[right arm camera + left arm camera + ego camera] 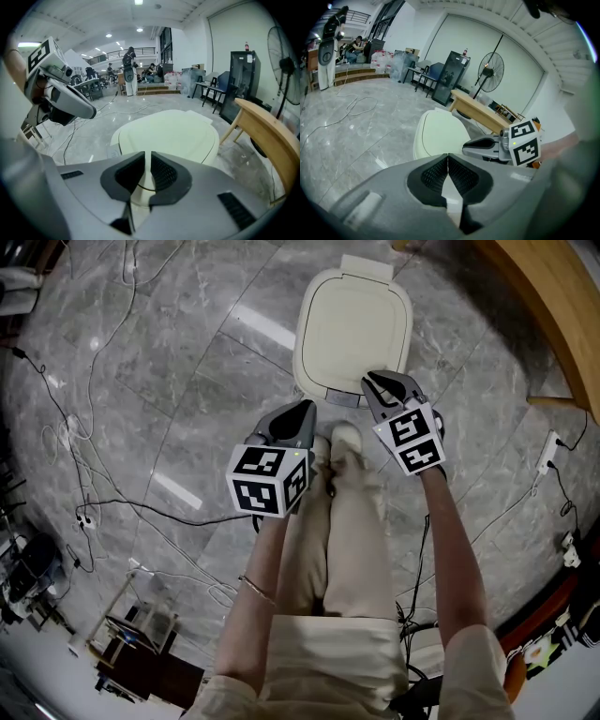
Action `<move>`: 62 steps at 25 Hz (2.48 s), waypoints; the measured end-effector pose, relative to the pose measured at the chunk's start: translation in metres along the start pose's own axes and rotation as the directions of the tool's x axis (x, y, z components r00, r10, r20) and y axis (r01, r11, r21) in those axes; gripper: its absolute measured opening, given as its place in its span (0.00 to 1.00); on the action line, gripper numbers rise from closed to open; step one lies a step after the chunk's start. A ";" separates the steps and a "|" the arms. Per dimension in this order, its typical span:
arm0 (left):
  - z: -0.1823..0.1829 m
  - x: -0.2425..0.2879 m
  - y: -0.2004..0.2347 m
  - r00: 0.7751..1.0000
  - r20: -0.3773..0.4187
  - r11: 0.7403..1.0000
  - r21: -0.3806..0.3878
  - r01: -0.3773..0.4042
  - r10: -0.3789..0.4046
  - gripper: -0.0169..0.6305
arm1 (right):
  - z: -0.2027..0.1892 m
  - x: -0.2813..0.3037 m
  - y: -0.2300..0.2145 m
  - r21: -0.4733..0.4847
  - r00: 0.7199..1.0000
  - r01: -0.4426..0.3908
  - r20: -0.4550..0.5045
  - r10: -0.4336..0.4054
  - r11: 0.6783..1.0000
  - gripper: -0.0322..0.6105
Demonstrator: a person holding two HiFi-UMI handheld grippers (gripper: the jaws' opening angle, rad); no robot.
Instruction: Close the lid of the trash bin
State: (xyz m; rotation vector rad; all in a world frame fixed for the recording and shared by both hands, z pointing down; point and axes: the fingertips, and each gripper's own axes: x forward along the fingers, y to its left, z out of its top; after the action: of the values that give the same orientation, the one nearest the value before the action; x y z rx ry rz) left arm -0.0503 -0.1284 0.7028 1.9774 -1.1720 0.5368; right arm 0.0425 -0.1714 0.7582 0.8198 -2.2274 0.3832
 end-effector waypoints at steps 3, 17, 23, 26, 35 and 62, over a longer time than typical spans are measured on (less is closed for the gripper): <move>0.003 -0.001 -0.001 1.000 0.000 1.000 -0.002 0.000 0.000 0.06 | 0.000 0.001 0.001 -0.008 1.000 -0.006 -0.023 0.005 1.000 0.11; 0.051 -0.047 -0.029 0.999 0.038 0.999 0.037 0.032 -0.033 0.06 | 0.045 -0.063 0.005 0.111 0.999 0.026 0.037 -0.030 0.993 0.06; 0.088 -0.079 -0.059 0.990 0.100 0.992 0.088 0.090 -0.099 0.06 | 0.082 -0.112 0.006 0.155 0.996 0.018 0.089 -0.032 0.988 0.06; 0.104 -0.094 -0.069 0.986 0.119 0.989 0.112 0.100 -0.113 0.06 | 0.104 -0.136 0.008 0.171 0.992 0.002 0.127 -0.024 0.985 0.06; 0.146 -0.132 -0.088 0.978 0.168 0.982 0.162 0.098 -0.125 0.06 | 0.162 -0.190 0.005 0.196 0.974 -0.021 0.226 -0.025 0.980 0.06; 0.284 -0.262 -0.139 0.863 0.479 0.934 0.356 -0.021 -0.163 0.06 | 0.318 -0.351 -0.004 0.205 0.799 0.003 0.588 -0.126 0.979 0.06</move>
State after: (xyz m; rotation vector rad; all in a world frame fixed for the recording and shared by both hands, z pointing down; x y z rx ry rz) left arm -0.0644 -0.1661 0.2941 2.5649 -1.3735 0.1928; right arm 0.0663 -0.1737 0.2852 1.2592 -2.7654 0.3415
